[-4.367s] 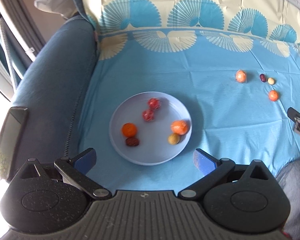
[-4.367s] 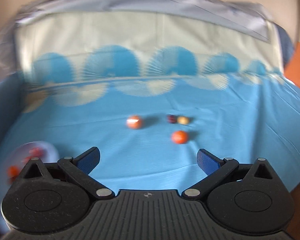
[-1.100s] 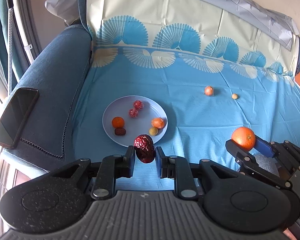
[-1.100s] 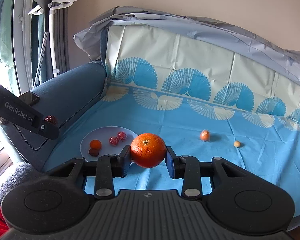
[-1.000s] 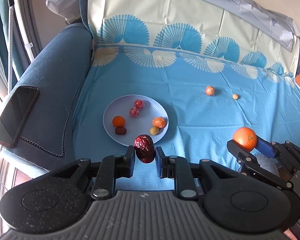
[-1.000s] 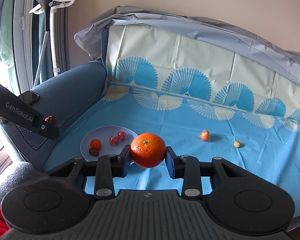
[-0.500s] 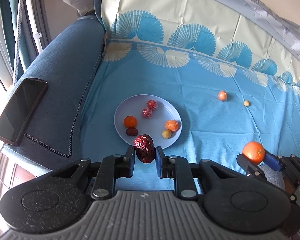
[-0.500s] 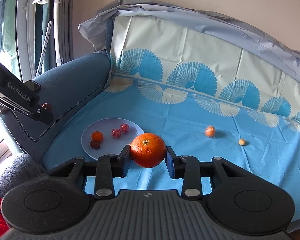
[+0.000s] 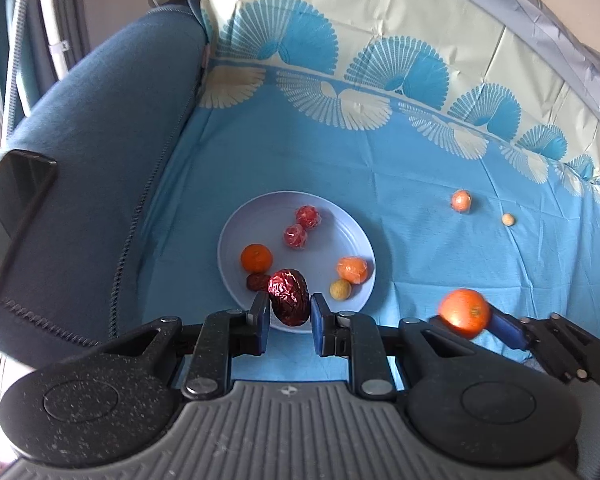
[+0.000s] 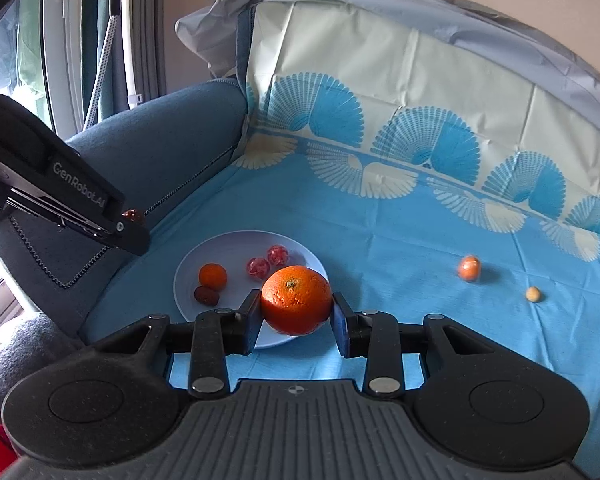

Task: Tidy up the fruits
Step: 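Carry the date and orange to the plate and open both tools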

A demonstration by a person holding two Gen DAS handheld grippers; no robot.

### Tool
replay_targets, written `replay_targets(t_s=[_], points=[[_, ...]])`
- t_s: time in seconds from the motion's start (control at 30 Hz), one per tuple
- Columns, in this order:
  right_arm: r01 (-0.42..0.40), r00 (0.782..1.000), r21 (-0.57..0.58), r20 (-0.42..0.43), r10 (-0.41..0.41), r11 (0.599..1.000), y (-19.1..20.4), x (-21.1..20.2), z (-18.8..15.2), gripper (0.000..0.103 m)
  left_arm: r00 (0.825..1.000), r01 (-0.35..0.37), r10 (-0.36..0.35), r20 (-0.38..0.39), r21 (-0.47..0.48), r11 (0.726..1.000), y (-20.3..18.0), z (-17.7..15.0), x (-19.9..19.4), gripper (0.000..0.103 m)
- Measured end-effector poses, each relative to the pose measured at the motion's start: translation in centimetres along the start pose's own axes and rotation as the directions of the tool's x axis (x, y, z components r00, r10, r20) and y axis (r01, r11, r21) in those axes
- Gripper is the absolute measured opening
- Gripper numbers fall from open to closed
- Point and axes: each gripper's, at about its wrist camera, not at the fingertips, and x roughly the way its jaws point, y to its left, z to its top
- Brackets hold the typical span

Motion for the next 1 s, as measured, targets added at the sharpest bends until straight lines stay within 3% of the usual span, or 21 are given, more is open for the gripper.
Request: replay_targets(t_s=[0.17,0.73,0.77,0.83,0.87,0.9,0.93,1.0], points=[[-0.021,0.999,-0.008,-0.046,0.021,1.000,0.1,4.2,0.4,0.038,0.999,0.025,-0.024,-0.045,0.008,1.000,-0.1,1.1,4.0,0.023],[-0.107,0.974,-0.049,-0.207,0.095,0.993,1.1,14.5,-1.0,0.038,0.988,-0.009,0.018,-0.151,0.063,0.998,1.0,2.7,15.6,0.023],[-0.112,0.973,-0.052,-0.209,0.099,0.992,1.2,14.8,-1.1,0.038,0.989,0.001,0.008,-0.148,0.066,0.998,1.1,2.7,15.8,0.027],[-0.127,0.969,-0.064,-0.221,0.110,0.990,1.3,15.4,-1.0,0.042,0.991,0.005,0.006,-0.133,0.081,0.997,1.2,2.9,15.8,0.055],[-0.130,0.968,-0.064,-0.224,0.112,0.989,1.2,15.5,-0.9,0.048,0.994,-0.006,0.015,-0.111,0.081,0.997,1.4,2.9,15.5,0.080],[-0.131,0.969,-0.062,-0.218,0.115,0.989,1.1,15.4,-0.7,0.063,0.996,-0.020,0.027,-0.087,0.081,0.997,1.5,3.0,14.9,0.096],[-0.125,0.972,-0.057,-0.207,0.111,0.990,1.0,15.1,-0.4,0.075,0.998,-0.033,0.037,-0.059,0.077,0.997,1.7,3.0,14.2,0.100],[-0.097,0.979,-0.040,-0.184,0.088,0.994,0.8,14.3,0.0,0.085,0.998,-0.052,0.053,-0.019,0.072,0.996,2.1,2.7,12.4,0.102]])
